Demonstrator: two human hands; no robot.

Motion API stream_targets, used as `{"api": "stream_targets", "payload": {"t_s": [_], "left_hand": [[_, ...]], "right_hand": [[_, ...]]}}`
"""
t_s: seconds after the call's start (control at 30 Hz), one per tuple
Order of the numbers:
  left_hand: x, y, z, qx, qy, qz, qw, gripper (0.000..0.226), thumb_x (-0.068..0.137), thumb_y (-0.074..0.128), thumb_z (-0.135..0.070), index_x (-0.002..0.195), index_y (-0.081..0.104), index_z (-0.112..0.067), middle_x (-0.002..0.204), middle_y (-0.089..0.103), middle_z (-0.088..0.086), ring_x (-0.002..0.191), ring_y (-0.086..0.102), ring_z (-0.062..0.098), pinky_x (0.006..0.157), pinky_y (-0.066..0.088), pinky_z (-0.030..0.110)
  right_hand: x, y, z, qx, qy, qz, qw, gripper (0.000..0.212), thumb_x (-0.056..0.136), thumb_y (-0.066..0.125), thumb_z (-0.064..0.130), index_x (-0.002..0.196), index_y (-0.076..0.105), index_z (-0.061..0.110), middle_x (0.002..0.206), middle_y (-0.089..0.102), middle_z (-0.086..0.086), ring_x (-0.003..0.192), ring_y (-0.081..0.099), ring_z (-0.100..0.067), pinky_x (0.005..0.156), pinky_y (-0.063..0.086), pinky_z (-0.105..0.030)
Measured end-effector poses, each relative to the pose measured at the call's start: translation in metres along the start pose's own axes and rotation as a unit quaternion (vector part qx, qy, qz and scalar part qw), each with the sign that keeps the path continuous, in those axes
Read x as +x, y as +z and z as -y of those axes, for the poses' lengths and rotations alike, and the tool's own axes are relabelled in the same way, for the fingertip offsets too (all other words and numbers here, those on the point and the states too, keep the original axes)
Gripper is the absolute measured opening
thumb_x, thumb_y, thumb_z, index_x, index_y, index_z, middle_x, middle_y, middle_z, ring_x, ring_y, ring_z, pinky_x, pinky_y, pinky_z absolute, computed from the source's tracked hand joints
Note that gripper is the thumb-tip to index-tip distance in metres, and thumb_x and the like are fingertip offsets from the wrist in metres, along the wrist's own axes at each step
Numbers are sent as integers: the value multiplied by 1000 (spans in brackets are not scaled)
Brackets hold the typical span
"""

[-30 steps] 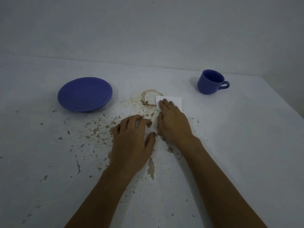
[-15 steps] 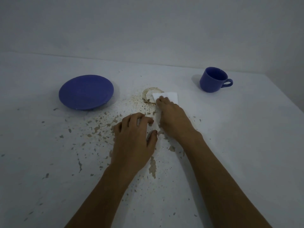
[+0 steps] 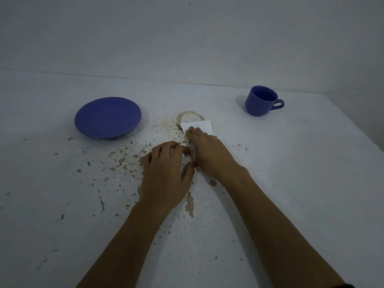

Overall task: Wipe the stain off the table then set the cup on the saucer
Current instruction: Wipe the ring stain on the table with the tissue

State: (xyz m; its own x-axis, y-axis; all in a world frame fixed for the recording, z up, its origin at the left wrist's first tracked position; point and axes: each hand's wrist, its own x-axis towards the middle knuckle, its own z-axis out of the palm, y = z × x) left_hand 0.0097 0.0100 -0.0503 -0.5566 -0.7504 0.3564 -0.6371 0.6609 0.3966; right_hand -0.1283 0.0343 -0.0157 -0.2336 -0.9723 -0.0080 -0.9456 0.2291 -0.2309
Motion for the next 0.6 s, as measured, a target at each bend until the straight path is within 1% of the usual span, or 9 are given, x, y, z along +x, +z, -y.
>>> {"api": "stream_targets", "payload": {"t_s": [0.07, 0.1, 0.13, 0.2, 0.27, 0.4, 0.47, 0.53, 0.6], "left_hand": [[0, 0, 0, -4, 1, -3, 1000, 30, 88, 55, -39, 114, 61, -25, 123, 58, 2, 116, 49, 23, 95, 35, 41], [-1, 0, 0, -5, 0, -4, 1000, 29, 88, 55, -39, 113, 60, -26, 123, 58, 1, 116, 49, 23, 94, 35, 40], [-1, 0, 0, -4, 1, -7, 1000, 29, 88, 55, -39, 113, 60, -26, 122, 58, 0, 115, 49, 23, 94, 35, 40], [0, 1, 1, -2, 4, -11, 1000, 30, 88, 53, -40, 113, 60, -26, 122, 58, 1, 115, 50, 23, 94, 35, 40], [0, 1, 1, 1, 6, -11, 1000, 32, 88, 50, -40, 114, 60, -24, 122, 59, 3, 114, 50, 24, 93, 36, 40], [0, 1, 1, 8, 6, 2, 1000, 41, 87, 47, -45, 118, 60, -21, 125, 59, 5, 116, 51, 26, 95, 37, 41], [0, 0, 2, 1, 2, 7, 1000, 40, 86, 48, -45, 117, 61, -23, 125, 59, 4, 116, 51, 26, 95, 37, 42], [1, -1, 2, -2, 2, 3, 1000, 36, 86, 50, -44, 114, 61, -25, 123, 59, 1, 115, 51, 24, 94, 36, 41], [0, 0, 2, -4, 7, 1, 1000, 34, 86, 50, -43, 114, 60, -26, 122, 58, 0, 114, 50, 23, 94, 35, 40]], "right_hand": [[-6, -3, -9, -7, -8, 19, 1000, 72, 86, 59, 1, 148, 24, 11, 158, 23, -7, 145, 24, -23, 115, 26, -42], [-5, -6, -12, -14, -1, 20, 1000, 72, 86, 57, 0, 148, 23, 12, 158, 23, -7, 144, 25, -23, 115, 27, -41], [-3, -8, -12, -21, 9, 15, 1000, 70, 86, 55, -1, 147, 25, 11, 157, 24, -8, 143, 28, -24, 113, 29, -41], [7, -7, -6, -20, 19, -4, 1000, 62, 86, 53, -1, 143, 32, 7, 152, 33, -12, 133, 41, -30, 104, 40, -41], [14, -4, 6, -15, 8, -16, 1000, 56, 86, 53, 2, 140, 35, 6, 147, 37, -13, 125, 47, -31, 96, 44, -41], [5, -7, 6, 2, -43, 29, 999, 60, 89, 55, 6, 144, 32, 7, 154, 30, -12, 134, 40, -30, 108, 36, -42], [-2, -15, -4, -3, -34, 45, 998, 65, 87, 57, 2, 146, 30, 9, 155, 29, -11, 137, 36, -30, 113, 32, -42], [0, -18, -6, -12, -11, 33, 999, 63, 87, 56, 0, 144, 32, 8, 153, 34, -12, 134, 40, -32, 111, 35, -43], [10, -15, 0, -25, 1, 17, 1000, 59, 85, 57, 1, 140, 36, 5, 147, 39, -14, 126, 47, -34, 103, 42, -44]]}}
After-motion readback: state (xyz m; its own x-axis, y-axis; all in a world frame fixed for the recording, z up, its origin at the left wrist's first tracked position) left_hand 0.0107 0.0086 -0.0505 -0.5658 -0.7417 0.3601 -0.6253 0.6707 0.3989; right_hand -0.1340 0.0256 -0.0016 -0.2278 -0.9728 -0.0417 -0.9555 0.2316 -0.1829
